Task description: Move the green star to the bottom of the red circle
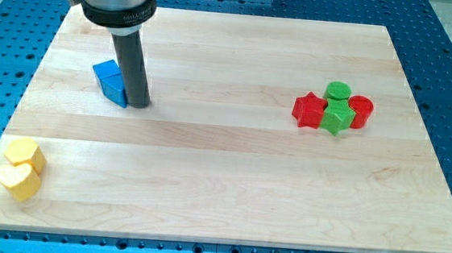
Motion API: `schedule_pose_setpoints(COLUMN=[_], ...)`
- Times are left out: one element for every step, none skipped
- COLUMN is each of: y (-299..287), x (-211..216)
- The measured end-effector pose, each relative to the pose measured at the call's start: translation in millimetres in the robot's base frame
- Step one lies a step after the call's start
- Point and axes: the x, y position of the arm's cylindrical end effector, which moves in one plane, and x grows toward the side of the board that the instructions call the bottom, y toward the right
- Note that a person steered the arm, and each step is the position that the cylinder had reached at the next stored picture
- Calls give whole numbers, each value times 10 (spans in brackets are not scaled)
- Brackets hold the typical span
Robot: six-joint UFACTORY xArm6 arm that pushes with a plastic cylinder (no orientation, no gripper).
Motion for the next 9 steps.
schedule_pose_setpoints(y=[646, 1703, 3136, 4198, 4305, 4214, 3984, 3803, 3662], x=[-392, -910, -1077, -888, -427, -104, -131, -131, -122])
